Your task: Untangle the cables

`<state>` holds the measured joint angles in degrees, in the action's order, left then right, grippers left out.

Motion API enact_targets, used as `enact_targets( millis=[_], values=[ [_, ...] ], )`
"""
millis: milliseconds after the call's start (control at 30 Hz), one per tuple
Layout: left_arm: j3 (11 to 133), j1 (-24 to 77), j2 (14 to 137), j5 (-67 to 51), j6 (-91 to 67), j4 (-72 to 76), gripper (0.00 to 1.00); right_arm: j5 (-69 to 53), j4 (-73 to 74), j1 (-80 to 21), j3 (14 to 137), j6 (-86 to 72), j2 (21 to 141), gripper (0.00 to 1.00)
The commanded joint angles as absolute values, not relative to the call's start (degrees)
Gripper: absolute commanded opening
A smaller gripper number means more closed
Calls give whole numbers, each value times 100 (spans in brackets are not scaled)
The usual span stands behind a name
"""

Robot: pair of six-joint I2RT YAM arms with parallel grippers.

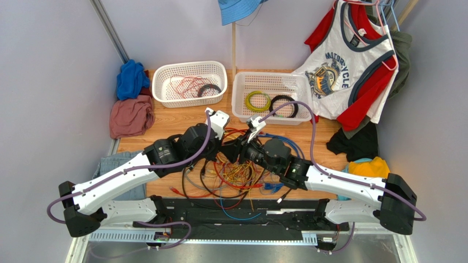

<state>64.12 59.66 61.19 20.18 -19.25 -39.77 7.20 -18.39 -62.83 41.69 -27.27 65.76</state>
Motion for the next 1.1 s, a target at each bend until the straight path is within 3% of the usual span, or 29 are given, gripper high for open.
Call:
enact_targets(
  millis=[0, 33, 500, 733, 1067],
  values=[
    [6355, 5994, 5854, 1986, -2048, -3779, 0, 1186, -1556, -6284, 4562, -2637, 6689, 18],
    [6337, 5994, 5827, 2030, -2048, -3788, 0, 1274, -1521, -6275, 4544, -2654, 6628, 0],
    [5915, 5985, 6126, 2812, -2355, -4096, 0, 3391, 1115, -6284, 5124, -2083, 3360, 0],
    [6055, 5985, 5854, 3321, -2435, -4227, 0, 3709, 2074, -6275, 4747, -2468, 2848, 0],
    [7661, 5977, 5203, 4842, -1741, -4728, 0, 4017, 2601, -6275, 3701, -2970, 2294, 0]
  ],
)
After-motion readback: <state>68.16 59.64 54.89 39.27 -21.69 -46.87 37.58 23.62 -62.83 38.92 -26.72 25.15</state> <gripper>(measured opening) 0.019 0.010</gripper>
